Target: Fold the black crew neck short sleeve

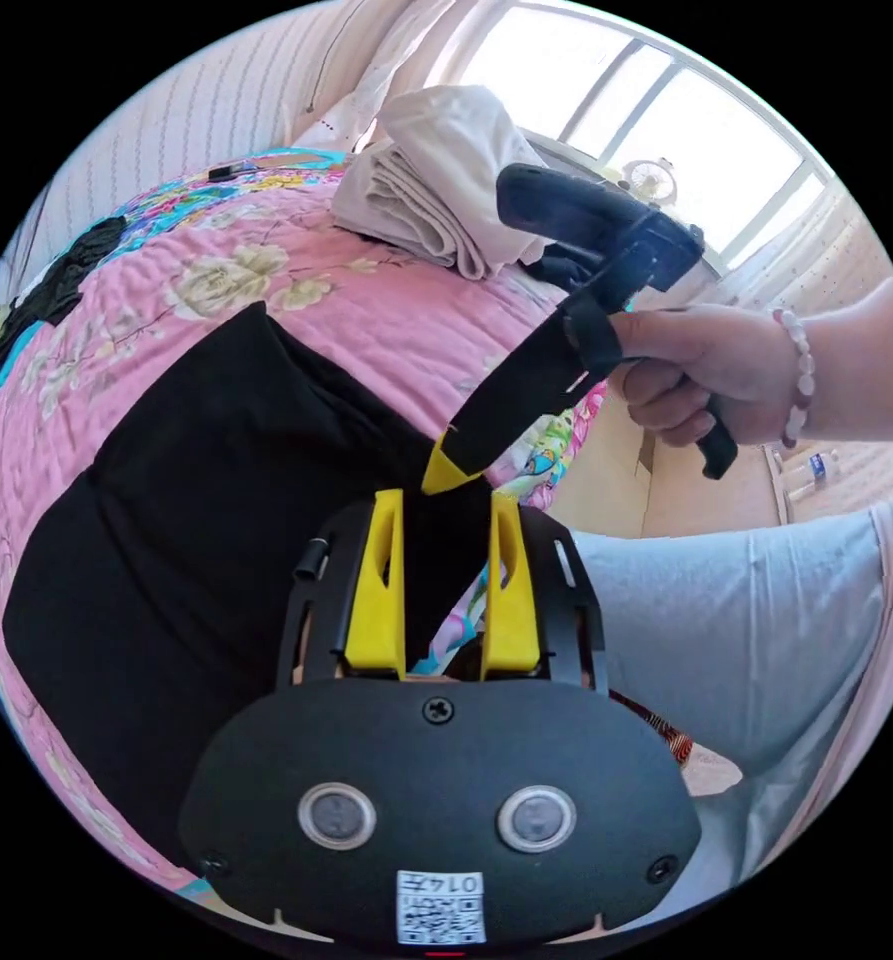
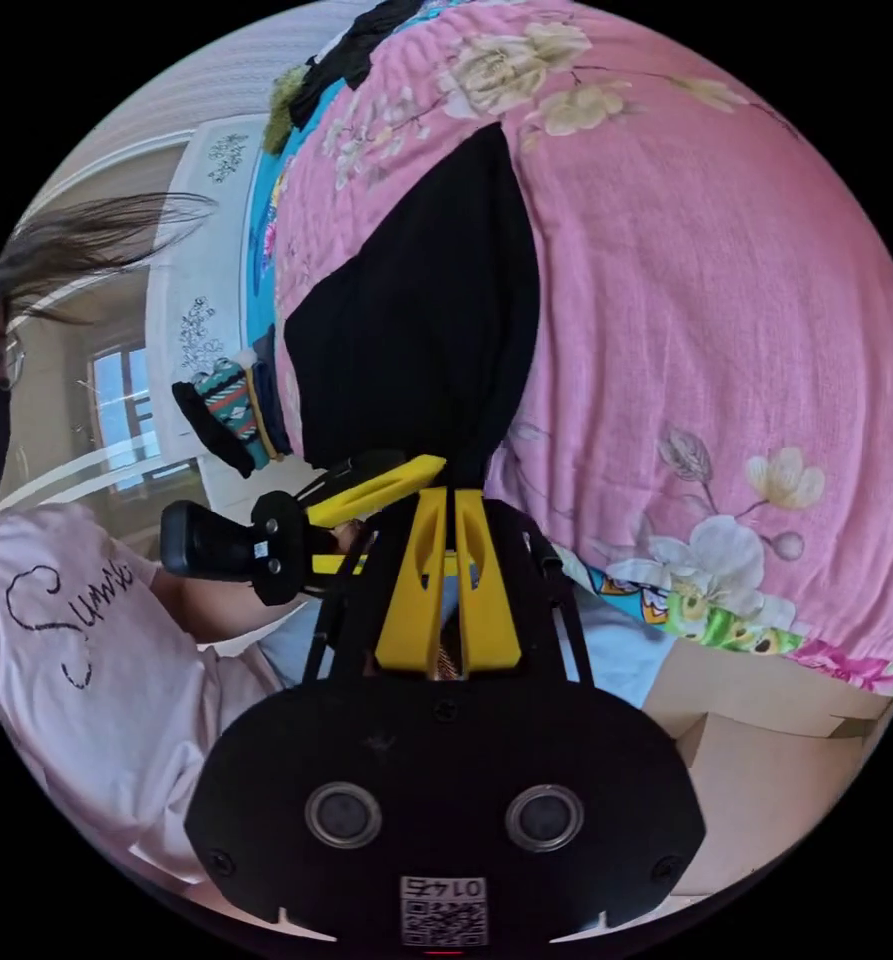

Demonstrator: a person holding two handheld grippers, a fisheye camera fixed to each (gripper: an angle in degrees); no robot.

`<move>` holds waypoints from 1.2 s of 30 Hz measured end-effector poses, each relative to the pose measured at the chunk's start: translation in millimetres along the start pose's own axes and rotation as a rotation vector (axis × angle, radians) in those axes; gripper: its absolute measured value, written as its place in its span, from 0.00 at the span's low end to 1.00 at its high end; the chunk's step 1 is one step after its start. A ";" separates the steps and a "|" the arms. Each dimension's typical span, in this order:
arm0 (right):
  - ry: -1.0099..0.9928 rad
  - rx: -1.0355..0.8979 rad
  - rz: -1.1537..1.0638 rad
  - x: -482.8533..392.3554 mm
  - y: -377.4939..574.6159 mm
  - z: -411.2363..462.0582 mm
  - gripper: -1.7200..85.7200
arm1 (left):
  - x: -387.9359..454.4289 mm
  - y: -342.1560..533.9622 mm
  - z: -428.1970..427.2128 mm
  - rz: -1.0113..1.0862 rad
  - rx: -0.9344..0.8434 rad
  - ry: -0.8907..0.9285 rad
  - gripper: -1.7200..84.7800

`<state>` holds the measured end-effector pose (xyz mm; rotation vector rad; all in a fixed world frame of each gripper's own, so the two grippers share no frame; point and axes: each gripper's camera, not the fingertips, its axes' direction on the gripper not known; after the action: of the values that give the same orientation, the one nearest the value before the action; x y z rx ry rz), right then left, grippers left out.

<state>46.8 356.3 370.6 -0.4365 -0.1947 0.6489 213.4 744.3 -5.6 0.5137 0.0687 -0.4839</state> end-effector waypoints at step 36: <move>-0.080 0.025 -0.535 -266.0 -209.3 146.0 0.05 | -93.2 197.5 -253.6 -0.854 0.323 -0.276 0.05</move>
<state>-93.3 90.8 584.4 -0.3152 -0.3632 0.1432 236.3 1058.1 -119.6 0.7211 -0.0625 -1.4124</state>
